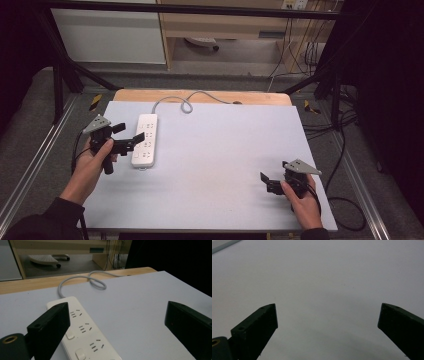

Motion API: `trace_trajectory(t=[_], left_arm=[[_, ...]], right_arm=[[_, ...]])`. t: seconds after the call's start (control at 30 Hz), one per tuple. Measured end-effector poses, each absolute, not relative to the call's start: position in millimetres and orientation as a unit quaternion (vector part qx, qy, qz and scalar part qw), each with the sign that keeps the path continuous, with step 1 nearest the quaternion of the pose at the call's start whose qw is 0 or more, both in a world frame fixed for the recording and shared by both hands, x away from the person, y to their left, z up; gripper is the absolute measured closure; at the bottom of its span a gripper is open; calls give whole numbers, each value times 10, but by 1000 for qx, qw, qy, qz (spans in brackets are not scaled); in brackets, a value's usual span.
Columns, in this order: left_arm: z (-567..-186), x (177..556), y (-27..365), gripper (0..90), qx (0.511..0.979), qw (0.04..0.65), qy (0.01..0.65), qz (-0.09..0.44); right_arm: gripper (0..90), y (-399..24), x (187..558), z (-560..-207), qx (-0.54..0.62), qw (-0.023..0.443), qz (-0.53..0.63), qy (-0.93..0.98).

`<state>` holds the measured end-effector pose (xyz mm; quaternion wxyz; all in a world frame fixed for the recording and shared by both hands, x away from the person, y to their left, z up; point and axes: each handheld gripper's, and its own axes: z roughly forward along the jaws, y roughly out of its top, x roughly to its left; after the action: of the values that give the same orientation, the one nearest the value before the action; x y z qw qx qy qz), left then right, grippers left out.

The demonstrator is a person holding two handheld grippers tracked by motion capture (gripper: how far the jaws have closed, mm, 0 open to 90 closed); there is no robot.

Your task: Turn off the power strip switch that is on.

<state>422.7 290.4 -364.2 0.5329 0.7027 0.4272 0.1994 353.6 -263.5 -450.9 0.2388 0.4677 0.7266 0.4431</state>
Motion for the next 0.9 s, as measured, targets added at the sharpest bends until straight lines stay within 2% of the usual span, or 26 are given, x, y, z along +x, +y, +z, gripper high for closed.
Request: trace_trajectory(t=[0.9], left_arm=[[-3513, 3770, 3199, 57, 704, 542, 411, 204]], right_arm=[[33, -2626, 3538, -4509, 465, 242, 441, 729]])
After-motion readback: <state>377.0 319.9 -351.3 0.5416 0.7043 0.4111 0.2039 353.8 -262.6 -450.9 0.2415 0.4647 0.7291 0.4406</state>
